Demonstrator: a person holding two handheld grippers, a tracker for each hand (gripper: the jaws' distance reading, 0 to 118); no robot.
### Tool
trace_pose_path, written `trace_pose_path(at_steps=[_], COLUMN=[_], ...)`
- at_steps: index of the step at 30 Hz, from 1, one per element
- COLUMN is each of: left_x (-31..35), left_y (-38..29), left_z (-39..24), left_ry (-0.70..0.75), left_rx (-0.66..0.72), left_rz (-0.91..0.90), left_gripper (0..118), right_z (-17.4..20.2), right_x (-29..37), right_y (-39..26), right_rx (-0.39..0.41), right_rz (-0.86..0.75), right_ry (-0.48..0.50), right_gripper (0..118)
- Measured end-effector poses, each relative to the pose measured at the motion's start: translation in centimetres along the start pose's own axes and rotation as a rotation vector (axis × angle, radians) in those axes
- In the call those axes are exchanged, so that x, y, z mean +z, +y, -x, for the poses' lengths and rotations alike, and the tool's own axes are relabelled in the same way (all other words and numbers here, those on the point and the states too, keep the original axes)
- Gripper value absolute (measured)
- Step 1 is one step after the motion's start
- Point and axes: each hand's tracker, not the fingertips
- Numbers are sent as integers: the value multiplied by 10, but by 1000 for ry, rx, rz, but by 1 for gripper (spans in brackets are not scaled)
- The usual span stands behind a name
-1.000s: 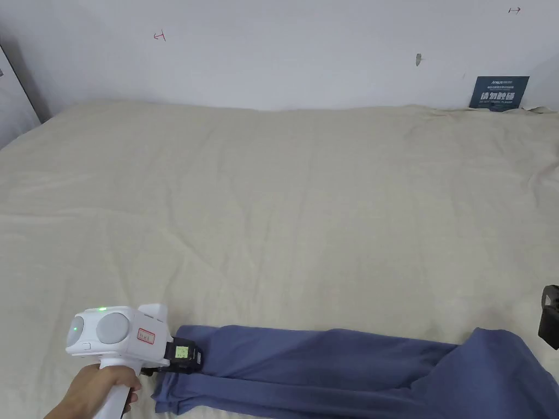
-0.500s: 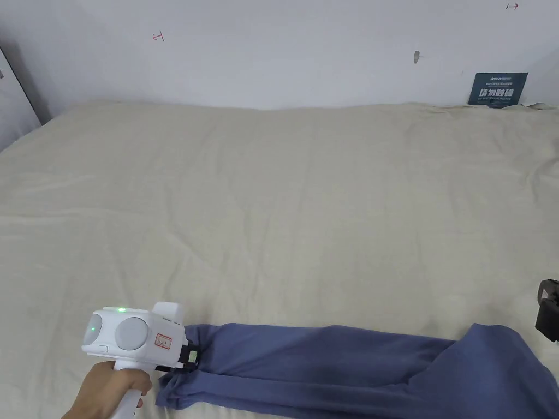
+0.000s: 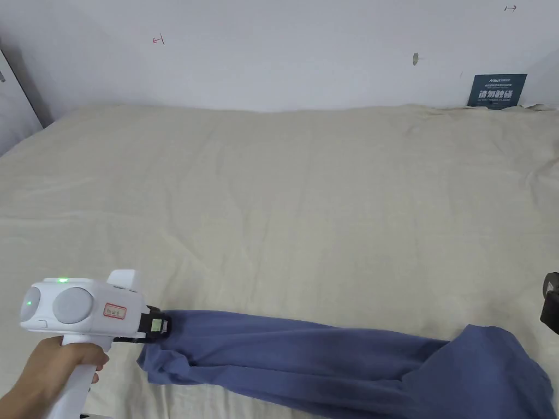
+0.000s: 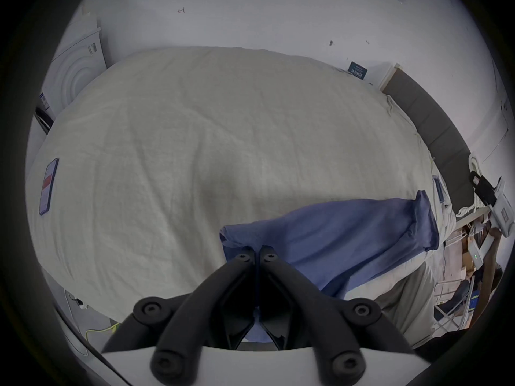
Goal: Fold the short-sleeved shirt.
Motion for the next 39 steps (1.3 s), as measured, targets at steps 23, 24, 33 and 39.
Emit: trace_pose_path(at_steps=[23, 24, 33, 39], left_x=[-36, -41, -84, -102], left_y=[17, 17, 10, -1], left_z=[-104, -118, -238, -303], left_ry=[-26, -41, -163, -224], left_rx=[-127, -145, -321, -399], left_rz=[117, 126, 203, 248], left_gripper=[0, 0, 0, 0], right_z=[-8, -9, -33, -47], right_x=[3, 5, 18, 24], right_y=[-10, -9, -15, -18], right_rx=[4, 3, -21, -32], right_rz=[8, 9, 9, 11], right_ry=[21, 17, -20, -47], right_gripper=[0, 0, 0, 0])
